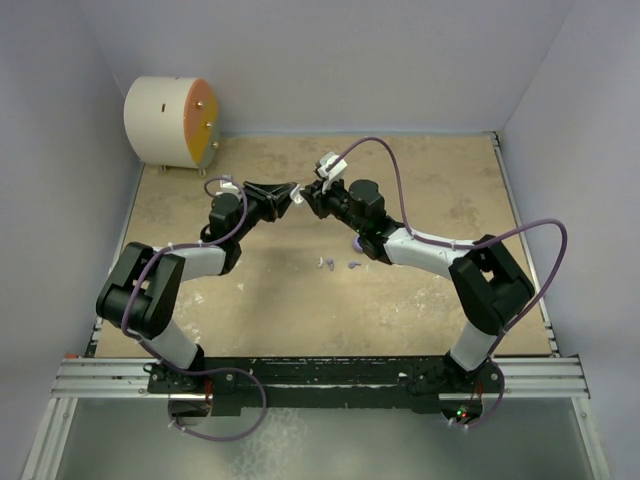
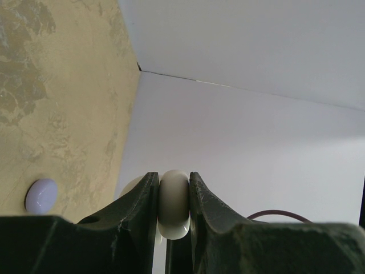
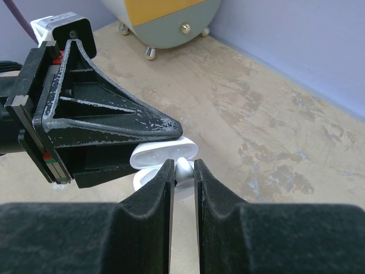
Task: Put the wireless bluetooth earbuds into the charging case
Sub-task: Pick up the earbud from the charging case.
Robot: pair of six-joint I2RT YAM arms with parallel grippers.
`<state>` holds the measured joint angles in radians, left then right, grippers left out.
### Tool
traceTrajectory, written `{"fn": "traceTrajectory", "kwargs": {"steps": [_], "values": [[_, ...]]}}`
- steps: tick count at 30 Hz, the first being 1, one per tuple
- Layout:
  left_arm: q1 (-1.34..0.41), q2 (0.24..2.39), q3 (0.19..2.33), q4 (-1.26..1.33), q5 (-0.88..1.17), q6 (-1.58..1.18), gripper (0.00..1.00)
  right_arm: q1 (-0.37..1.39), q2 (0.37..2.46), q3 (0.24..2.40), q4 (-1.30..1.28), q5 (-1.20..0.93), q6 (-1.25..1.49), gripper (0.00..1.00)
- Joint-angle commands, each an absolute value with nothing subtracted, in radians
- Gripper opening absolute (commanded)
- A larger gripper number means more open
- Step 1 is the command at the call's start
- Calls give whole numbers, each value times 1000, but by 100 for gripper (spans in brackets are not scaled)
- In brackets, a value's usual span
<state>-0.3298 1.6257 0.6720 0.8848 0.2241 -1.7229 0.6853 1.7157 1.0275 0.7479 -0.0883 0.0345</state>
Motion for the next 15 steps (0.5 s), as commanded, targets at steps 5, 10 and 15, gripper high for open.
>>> {"fn": "traceTrajectory", "kwargs": {"steps": [5, 10, 15], "values": [[-335, 1645, 697, 951, 211, -1740, 0, 685, 1642, 1020, 812, -72, 25, 18], [-336, 1659, 693, 956, 210, -1740, 0, 684, 1637, 1021, 811, -69, 24, 18], [-339, 1669, 692, 962, 208, -1741, 0, 684, 1637, 1024, 814, -65, 24, 18]]}}
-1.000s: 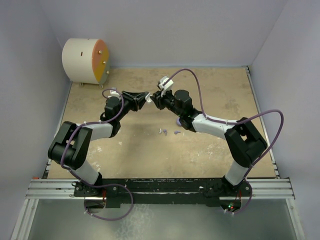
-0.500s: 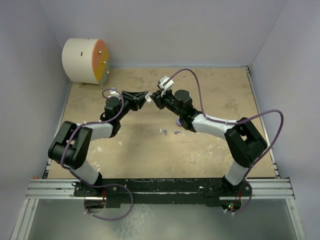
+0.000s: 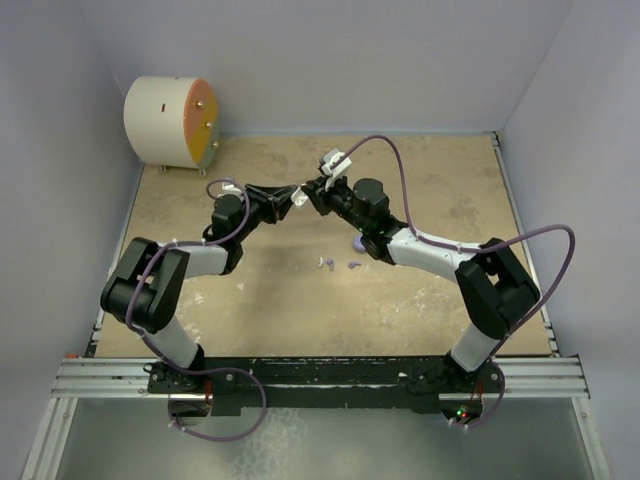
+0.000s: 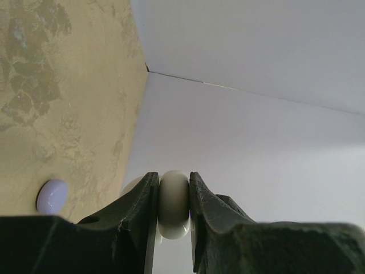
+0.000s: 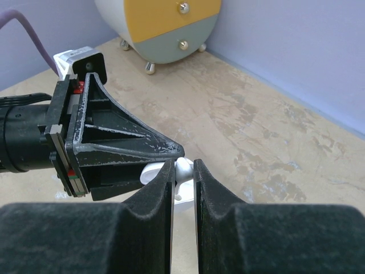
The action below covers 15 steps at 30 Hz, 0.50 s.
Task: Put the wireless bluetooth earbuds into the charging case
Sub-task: Pick up the earbud from the charging case.
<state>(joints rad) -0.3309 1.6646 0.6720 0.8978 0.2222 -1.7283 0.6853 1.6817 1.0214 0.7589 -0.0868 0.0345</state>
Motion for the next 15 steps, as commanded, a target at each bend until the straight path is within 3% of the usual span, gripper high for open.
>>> {"fn": "traceTrajectory", "kwargs": {"steps": [1, 15], "values": [[-338, 1671, 693, 962, 209, -1741, 0, 685, 1636, 1024, 816, -63, 25, 17], [-339, 1699, 720, 981, 209, -1748, 0, 684, 1629, 1020, 821, -61, 23, 17]]}}
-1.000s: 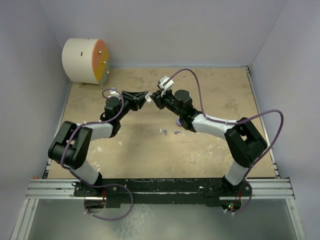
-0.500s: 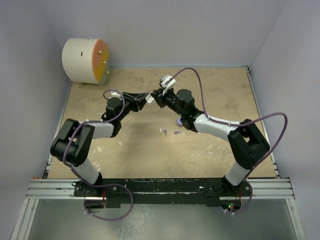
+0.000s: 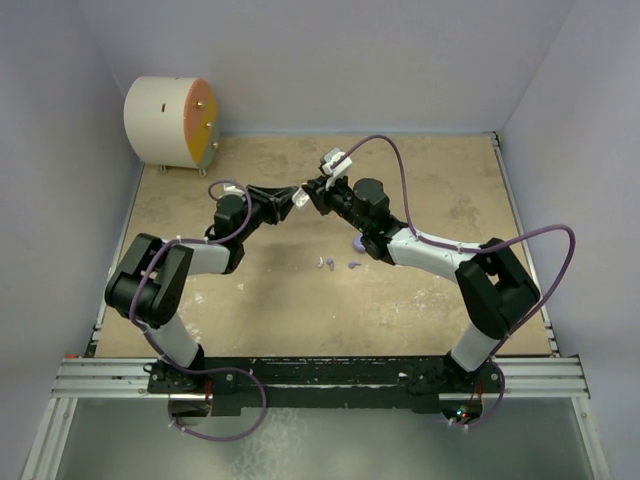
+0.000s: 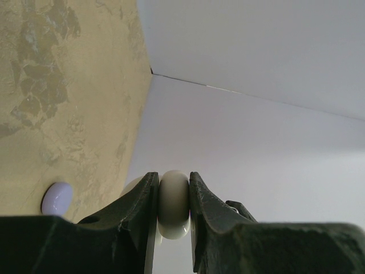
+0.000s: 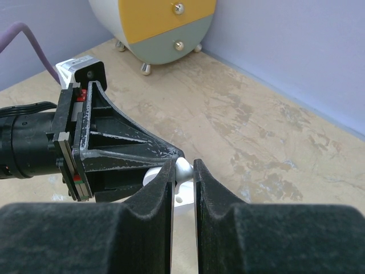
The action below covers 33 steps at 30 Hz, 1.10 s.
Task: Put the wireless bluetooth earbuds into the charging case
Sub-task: Pick up the earbud from the charging case, then place the earbud in the charging case.
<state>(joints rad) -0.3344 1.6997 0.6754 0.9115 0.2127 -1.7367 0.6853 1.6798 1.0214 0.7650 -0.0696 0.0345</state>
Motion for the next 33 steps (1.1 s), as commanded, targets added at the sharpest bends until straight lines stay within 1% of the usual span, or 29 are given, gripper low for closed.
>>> {"fn": "traceTrajectory", "kwargs": {"steps": [1, 33], "values": [[-338, 1699, 722, 981, 209, -1747, 0, 684, 1630, 1021, 820, -62, 22, 17], [-349, 1687, 750, 996, 230, -1746, 0, 684, 1647, 1019, 824, -80, 25, 15]]}}
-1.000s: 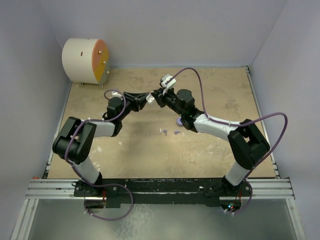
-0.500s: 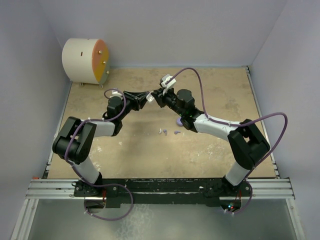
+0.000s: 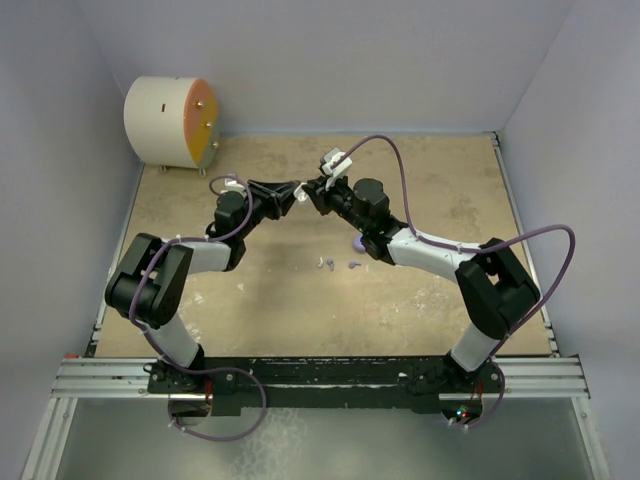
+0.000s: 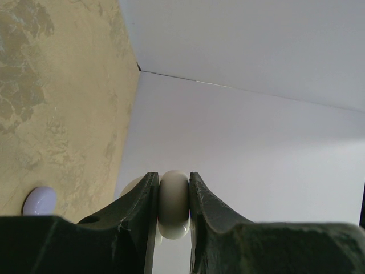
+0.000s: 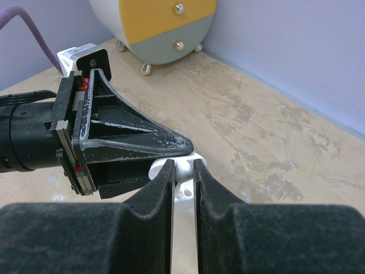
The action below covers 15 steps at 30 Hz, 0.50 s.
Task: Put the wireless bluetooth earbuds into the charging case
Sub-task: Place the earbud in the charging case.
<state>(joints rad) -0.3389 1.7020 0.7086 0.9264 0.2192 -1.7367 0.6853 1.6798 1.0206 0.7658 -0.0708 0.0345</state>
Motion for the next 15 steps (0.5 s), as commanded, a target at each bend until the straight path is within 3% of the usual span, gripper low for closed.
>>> {"fn": "traceTrajectory", "kwargs": {"steps": [1, 15], "values": [[-350, 1686, 750, 997, 231, -1746, 0, 685, 1647, 1017, 824, -80, 25, 15], [-355, 1670, 746, 999, 228, -1746, 0, 685, 1646, 1013, 824, -80, 25, 15]]}}
